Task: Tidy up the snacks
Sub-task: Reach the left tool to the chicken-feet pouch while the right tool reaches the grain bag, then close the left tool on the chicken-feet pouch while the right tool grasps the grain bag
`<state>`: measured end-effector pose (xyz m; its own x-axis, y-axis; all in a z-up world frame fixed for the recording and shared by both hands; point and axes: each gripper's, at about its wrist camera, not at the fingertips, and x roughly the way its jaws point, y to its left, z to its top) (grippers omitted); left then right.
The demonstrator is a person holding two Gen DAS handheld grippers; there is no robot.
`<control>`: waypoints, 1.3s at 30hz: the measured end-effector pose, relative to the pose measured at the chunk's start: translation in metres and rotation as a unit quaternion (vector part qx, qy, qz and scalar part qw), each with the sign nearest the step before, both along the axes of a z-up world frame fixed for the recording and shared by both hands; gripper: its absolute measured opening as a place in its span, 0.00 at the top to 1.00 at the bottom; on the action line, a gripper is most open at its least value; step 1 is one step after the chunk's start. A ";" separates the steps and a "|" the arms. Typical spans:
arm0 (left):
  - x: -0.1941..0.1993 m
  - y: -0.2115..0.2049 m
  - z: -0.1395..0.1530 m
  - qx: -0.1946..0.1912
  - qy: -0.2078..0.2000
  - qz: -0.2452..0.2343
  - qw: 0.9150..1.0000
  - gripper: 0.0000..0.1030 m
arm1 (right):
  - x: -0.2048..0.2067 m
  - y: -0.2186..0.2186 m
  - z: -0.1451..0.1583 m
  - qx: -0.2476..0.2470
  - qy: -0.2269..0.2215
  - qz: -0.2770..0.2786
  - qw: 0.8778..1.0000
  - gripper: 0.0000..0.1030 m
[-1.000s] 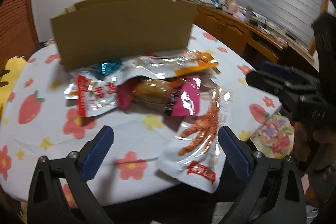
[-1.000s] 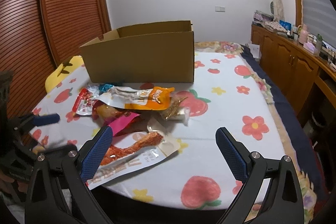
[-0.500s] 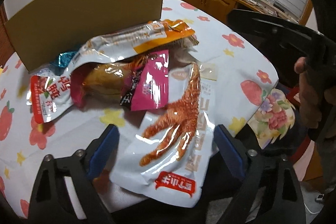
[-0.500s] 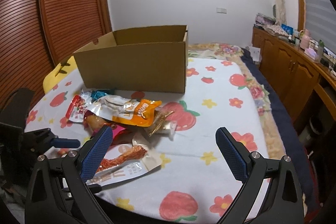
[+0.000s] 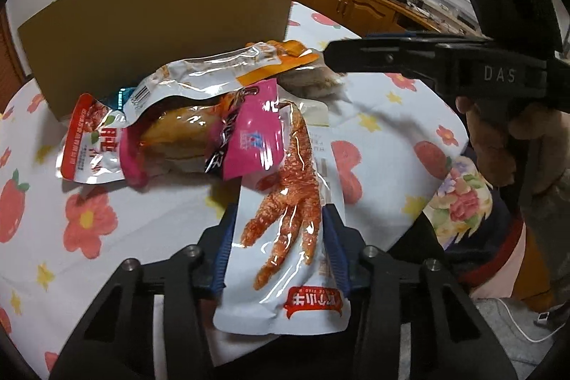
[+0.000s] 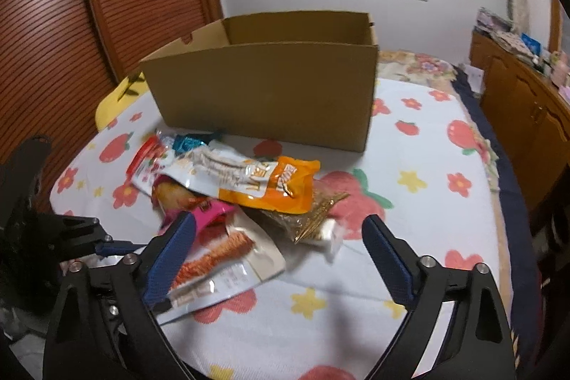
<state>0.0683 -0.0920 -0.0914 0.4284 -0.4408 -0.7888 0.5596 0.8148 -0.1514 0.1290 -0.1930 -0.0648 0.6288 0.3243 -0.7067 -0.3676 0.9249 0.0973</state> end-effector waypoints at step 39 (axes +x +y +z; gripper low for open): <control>0.014 0.019 0.003 -0.040 0.026 0.011 0.999 0.47 | 0.083 0.039 -0.052 -0.155 0.087 0.124 0.976 0.25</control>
<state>0.0826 -0.0727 -0.0887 0.3975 -0.4942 -0.7732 0.5318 0.8107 -0.2448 0.2124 -0.1540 -0.1166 0.4193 0.2044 -0.8845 -0.5870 0.8043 -0.0924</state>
